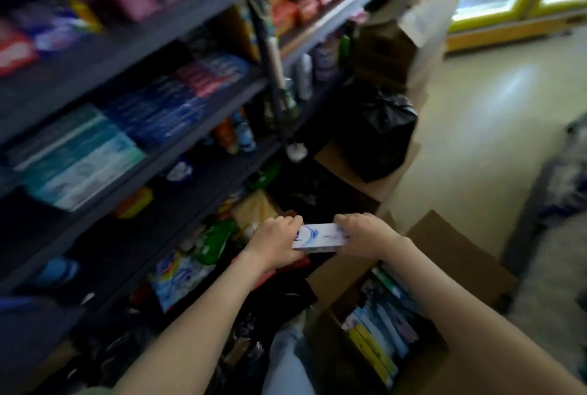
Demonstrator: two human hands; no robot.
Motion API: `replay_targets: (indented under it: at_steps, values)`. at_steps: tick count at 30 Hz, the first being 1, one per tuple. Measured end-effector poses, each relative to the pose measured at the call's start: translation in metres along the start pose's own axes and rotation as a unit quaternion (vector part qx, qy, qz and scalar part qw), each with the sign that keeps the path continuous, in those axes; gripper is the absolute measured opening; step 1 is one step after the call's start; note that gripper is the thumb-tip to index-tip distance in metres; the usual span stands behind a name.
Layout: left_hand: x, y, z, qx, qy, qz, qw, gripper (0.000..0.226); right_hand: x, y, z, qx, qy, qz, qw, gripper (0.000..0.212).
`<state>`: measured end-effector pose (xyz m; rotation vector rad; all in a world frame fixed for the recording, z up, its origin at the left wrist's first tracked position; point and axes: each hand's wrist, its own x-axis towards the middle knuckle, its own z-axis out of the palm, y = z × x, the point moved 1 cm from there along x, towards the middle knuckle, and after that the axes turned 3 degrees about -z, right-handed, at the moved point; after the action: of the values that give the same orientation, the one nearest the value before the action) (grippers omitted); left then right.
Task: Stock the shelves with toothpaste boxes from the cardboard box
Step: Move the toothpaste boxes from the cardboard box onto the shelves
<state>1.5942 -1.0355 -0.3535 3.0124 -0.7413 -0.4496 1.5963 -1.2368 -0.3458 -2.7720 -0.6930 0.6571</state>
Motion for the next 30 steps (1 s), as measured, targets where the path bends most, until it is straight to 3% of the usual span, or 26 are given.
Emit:
replay_targets:
  at_steps: [4,7,10,13,16,21,24,27,30]
  values:
    - [-0.058,-0.068,-0.035,-0.046,0.047,-0.116,0.991,0.054,0.058,-0.074,-0.043,-0.063,0.040,-0.102,0.992,0.042]
    - [-0.108,-0.118,-0.052,-0.150,0.025,-0.227,0.962,0.054,0.097,-0.130,-0.064,-0.058,0.035,-0.159,0.985,0.054]
    - [-0.160,-0.163,-0.063,-0.295,-0.018,-0.300,0.907,0.051,0.128,-0.185,-0.079,0.028,0.016,-0.172,0.985,0.060]
    - [-0.205,-0.196,-0.064,-0.372,-0.027,-0.333,0.866,0.050,0.151,-0.234,-0.081,0.144,-0.033,-0.179,0.973,0.054]
    - [-0.241,-0.220,-0.062,-0.412,-0.015,-0.361,0.837,0.043,0.171,-0.275,-0.078,0.174,-0.073,-0.193,0.963,0.045]
    - [-0.277,-0.243,-0.064,-0.350,0.028,-0.439,0.827,0.051,0.190,-0.328,-0.081,0.226,-0.116,-0.214,0.943,0.036]
    - [-0.288,-0.257,-0.064,-0.226,0.066,-0.468,0.852,0.058,0.202,-0.353,-0.082,0.210,-0.094,-0.239,0.943,0.036]
    - [-0.297,-0.272,-0.059,-0.102,0.110,-0.499,0.854,0.061,0.215,-0.376,-0.079,0.159,-0.057,-0.287,0.943,0.047]
    - [-0.303,-0.294,-0.049,-0.019,0.218,-0.511,0.831,0.056,0.234,-0.399,-0.071,0.021,0.021,-0.354,0.935,0.056]
